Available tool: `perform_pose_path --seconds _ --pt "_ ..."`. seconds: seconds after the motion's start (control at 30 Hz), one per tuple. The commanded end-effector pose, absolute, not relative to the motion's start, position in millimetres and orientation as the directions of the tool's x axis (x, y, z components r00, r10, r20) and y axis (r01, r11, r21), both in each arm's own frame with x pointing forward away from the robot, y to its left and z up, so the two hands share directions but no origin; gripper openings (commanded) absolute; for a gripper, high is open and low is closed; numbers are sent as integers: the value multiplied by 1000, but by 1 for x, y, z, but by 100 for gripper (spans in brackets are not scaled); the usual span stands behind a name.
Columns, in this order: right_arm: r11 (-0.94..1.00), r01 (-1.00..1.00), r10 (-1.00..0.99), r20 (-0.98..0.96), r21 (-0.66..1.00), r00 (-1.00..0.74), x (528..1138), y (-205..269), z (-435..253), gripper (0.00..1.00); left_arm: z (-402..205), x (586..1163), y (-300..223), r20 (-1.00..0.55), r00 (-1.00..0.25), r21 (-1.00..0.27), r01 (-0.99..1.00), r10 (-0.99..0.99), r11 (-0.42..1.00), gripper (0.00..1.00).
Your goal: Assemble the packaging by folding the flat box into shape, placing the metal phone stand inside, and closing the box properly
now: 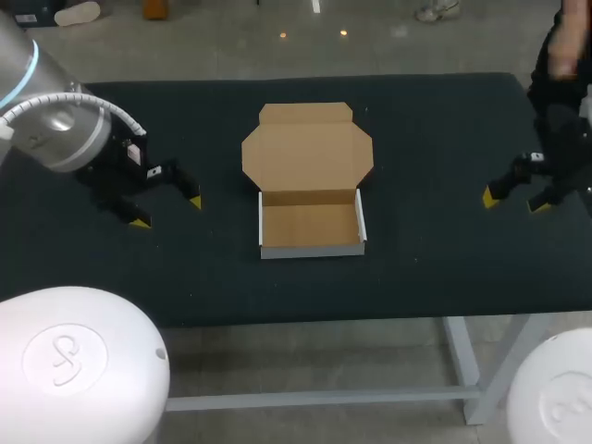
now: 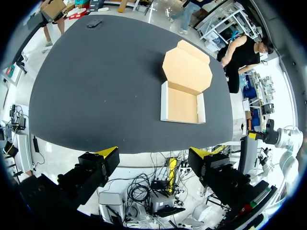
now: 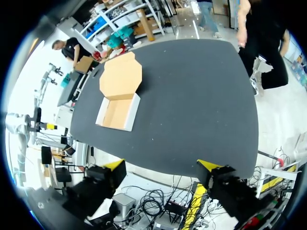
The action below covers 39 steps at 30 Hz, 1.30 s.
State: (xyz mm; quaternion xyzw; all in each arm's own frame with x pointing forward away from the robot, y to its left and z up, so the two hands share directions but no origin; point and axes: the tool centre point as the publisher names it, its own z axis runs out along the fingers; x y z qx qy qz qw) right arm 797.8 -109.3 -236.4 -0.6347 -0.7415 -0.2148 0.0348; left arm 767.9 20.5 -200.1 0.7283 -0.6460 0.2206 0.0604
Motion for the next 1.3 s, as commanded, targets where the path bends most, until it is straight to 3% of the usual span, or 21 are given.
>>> perform_pose_path --seconds 0.03,1.3 --pt "104 957 925 326 270 -193 797 -110 -234 100 -200 768 20 394 71 -196 -968 -916 -159 100" --pt "104 957 925 326 270 -193 797 -110 -234 100 -245 804 63 240 157 -236 -948 -958 -215 100"
